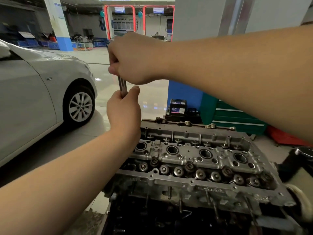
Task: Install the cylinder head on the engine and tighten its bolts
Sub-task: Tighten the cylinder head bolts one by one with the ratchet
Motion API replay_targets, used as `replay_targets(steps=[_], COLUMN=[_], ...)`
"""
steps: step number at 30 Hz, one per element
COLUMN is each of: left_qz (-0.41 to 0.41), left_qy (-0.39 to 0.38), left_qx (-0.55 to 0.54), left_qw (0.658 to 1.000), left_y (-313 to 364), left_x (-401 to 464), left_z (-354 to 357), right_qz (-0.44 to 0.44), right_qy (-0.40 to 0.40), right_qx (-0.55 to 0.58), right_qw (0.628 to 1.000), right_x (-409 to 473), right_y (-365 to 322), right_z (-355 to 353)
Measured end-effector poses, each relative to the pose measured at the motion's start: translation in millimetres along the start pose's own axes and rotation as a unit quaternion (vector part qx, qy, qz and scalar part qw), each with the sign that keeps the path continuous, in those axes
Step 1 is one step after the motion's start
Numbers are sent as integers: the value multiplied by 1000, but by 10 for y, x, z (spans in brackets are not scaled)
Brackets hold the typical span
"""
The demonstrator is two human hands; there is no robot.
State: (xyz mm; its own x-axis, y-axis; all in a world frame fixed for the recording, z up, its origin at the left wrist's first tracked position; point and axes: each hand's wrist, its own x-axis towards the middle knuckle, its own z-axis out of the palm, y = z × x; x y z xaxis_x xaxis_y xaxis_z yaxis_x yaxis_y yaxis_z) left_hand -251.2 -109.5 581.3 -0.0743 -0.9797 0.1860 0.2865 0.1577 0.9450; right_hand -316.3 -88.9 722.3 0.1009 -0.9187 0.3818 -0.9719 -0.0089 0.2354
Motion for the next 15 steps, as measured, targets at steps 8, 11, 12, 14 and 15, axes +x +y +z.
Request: replay_targets(steps=[8, 11, 12, 14, 15], left_qz=[-56, -94, -95, -107, -117], left_qy=[-179, -344, -380, -452, -482], left_qx=[19, 10, 16, 15, 9], left_qw=[982, 934, 920, 886, 869], left_y=[61, 95, 105, 131, 149], left_x=[272, 411, 452, 521, 551], left_z=[-139, -277, -303, -324, -321], right_qz=[-3, -40, -65, -96, -107], right_qy=[15, -25, -49, -101, -104], right_qx=[123, 131, 126, 103, 84], right_qw=[992, 990, 989, 985, 985], right_x=[-84, -112, -127, -137, -131], right_y=[36, 139, 162, 185, 197], right_z=[-7, -139, -193, -249, -245])
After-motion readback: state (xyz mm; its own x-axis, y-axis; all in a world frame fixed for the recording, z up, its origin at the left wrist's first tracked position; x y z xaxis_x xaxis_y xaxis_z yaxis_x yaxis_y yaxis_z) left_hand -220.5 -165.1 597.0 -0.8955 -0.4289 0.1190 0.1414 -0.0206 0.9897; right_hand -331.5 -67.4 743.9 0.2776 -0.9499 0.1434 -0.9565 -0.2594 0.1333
